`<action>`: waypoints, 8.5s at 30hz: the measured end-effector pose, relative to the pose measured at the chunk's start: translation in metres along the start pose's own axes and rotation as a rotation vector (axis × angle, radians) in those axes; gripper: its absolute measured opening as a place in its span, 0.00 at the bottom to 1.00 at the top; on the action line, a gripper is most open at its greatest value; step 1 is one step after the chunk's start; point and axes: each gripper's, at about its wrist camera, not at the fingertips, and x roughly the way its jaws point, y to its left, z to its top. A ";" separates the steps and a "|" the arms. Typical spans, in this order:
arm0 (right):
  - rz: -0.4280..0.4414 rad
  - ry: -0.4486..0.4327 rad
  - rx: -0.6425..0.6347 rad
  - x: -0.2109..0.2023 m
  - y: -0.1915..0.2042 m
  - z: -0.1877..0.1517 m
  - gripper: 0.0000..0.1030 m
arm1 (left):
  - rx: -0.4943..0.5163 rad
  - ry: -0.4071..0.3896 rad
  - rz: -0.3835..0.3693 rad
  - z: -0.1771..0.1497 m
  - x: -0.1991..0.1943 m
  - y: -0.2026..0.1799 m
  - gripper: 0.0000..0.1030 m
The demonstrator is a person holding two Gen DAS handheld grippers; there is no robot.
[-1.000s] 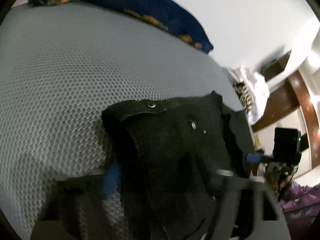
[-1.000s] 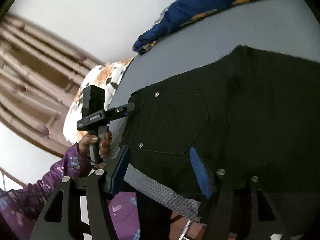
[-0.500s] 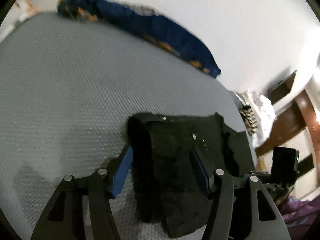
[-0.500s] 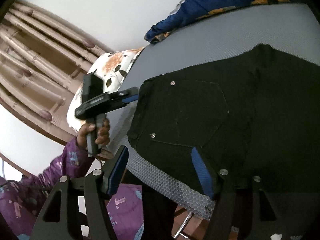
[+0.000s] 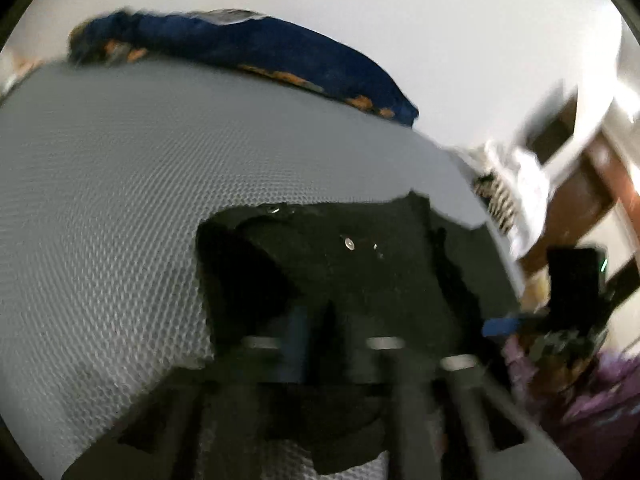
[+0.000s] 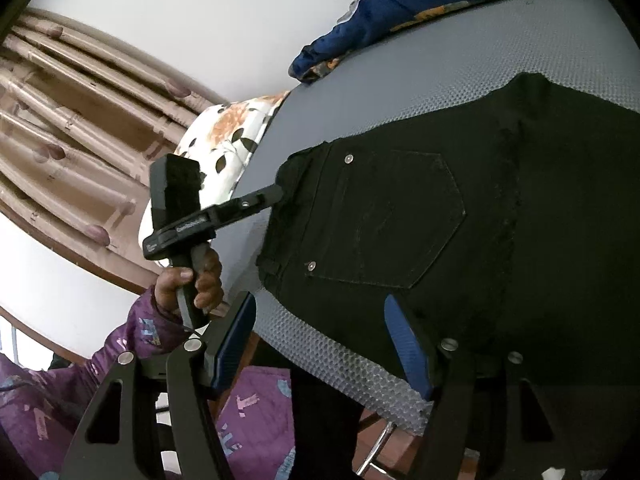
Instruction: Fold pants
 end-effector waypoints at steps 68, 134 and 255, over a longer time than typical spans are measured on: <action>0.140 0.085 -0.116 0.097 0.034 0.017 0.47 | -0.128 0.091 -0.052 0.010 -0.003 0.029 0.25; 0.162 -0.384 0.486 -0.209 -0.195 -0.087 0.76 | 0.016 0.020 -0.164 0.058 0.123 -0.287 0.67; -0.156 0.014 -0.190 -0.146 -0.110 0.060 0.49 | -0.037 0.013 -0.123 -0.008 0.051 -0.145 0.86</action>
